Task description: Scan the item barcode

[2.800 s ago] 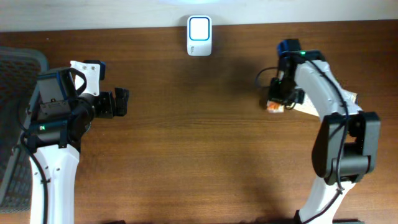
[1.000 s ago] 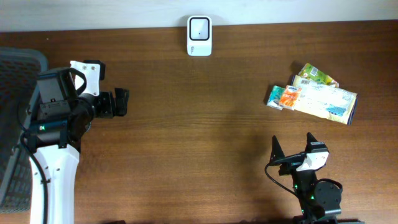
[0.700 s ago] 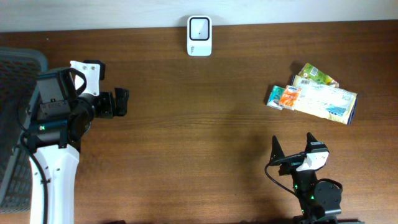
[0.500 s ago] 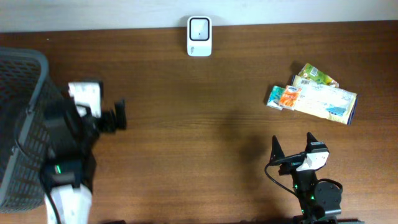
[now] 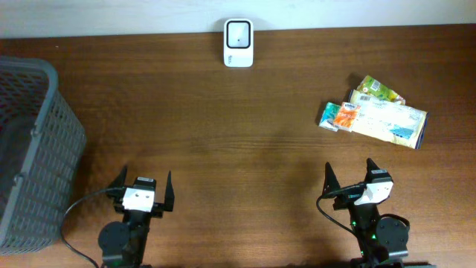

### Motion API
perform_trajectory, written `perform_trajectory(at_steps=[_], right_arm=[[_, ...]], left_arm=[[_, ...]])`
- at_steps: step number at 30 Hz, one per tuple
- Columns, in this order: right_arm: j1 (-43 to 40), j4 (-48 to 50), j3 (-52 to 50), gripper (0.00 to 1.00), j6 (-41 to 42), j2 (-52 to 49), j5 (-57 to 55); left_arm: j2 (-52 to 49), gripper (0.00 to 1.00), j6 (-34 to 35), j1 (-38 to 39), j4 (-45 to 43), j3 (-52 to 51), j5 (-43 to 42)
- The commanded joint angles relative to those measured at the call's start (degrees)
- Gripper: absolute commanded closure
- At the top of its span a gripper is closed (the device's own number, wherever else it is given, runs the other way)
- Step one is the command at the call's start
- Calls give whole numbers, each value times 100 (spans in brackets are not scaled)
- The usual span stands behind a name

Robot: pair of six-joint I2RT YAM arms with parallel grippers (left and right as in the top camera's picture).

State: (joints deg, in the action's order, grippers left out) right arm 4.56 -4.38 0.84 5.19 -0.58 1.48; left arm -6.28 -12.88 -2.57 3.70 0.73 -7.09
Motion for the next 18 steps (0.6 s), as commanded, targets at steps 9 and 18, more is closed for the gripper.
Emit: perform_trajectory(at_steps=[9, 18], right_arm=[[31, -2, -52, 1, -28, 39, 26], [31, -2, -52, 1, -28, 39, 26]], left_arm=[[599, 1, -92, 317, 28, -24, 72], [599, 1, -92, 317, 28, -24, 72]])
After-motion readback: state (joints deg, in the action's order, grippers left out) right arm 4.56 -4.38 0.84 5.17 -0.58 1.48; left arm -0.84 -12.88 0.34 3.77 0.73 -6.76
